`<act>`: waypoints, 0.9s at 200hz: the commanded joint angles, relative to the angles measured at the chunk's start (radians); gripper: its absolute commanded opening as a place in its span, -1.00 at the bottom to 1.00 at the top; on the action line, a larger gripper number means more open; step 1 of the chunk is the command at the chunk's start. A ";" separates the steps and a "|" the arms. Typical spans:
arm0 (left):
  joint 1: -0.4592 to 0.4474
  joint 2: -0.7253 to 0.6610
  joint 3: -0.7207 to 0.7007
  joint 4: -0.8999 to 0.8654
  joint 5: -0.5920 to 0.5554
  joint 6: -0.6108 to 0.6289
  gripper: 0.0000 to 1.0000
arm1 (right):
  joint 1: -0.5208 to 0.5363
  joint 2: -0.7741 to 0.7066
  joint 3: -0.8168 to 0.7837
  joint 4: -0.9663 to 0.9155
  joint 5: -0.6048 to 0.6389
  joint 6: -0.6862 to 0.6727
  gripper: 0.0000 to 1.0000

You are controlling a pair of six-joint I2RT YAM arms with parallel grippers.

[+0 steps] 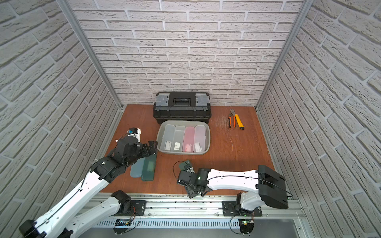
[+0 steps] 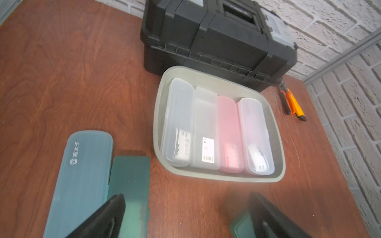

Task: Put the pencil case into the storage box
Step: Pick up the pencil case from the center of the board, then place the pencil case at the storage box.

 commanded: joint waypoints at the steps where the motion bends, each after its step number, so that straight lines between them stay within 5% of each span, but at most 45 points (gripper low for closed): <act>1: 0.053 0.030 0.066 0.085 0.101 0.091 0.97 | 0.006 -0.087 0.055 -0.019 0.009 -0.053 -0.16; 45: 0.138 0.098 0.139 0.126 0.367 0.208 0.97 | -0.009 -0.172 0.145 -0.023 0.058 -0.054 -0.20; 75: 0.139 0.155 0.188 0.129 0.510 0.283 0.97 | -0.126 -0.165 0.212 -0.016 0.080 -0.063 -0.27; 132: 0.146 0.228 0.161 0.199 0.507 0.289 0.97 | -0.438 0.065 0.411 0.060 0.009 -0.131 -0.29; 180: 0.158 0.264 0.079 0.240 0.427 0.204 0.97 | -0.554 0.333 0.590 0.032 0.001 -0.112 -0.35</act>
